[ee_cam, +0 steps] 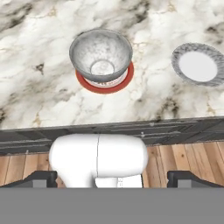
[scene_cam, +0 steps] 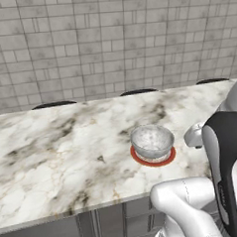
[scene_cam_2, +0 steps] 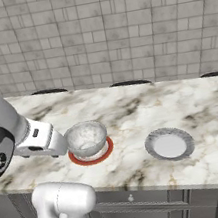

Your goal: Move the bowls from the cabinet to the plates on the dining table.

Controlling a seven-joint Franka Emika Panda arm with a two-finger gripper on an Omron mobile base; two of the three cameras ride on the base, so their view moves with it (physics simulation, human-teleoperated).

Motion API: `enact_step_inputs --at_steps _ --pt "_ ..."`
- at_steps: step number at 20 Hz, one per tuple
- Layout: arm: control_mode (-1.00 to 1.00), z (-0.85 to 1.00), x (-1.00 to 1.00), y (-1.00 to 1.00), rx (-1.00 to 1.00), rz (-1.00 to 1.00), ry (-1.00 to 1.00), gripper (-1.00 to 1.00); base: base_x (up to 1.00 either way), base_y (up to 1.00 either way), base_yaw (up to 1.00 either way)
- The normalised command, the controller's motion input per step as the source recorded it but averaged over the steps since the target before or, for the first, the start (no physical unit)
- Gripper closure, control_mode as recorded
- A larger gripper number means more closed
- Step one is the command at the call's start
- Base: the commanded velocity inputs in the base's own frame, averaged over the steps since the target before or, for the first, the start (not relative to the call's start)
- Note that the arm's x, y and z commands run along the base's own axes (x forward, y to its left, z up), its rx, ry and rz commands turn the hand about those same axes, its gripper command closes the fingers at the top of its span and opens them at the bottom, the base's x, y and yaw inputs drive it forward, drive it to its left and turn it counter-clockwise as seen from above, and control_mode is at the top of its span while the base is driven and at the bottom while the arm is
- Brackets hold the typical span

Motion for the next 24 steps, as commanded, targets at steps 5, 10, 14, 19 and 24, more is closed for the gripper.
enact_step_inputs --at_steps 5,10,14,19,24 --pt "-1.0 0.0 0.0 0.0 0.0 0.0 0.0 -1.0 0.0 0.0 0.0" --pt "-1.0 0.0 0.0 0.0 0.0 0.0 0.0 -1.0 0.0 0.0 0.0" --pt "1.0 0.0 0.0 0.0 0.0 0.0 0.0 -1.0 -0.03 0.0 0.0" --pt "1.0 0.0 0.0 0.0 0.0 0.0 0.0 -1.0 -0.84 -0.13 0.0" --pt "1.0 0.0 0.0 0.0 0.0 0.0 0.0 -1.0 -0.99 -0.49 -0.01"
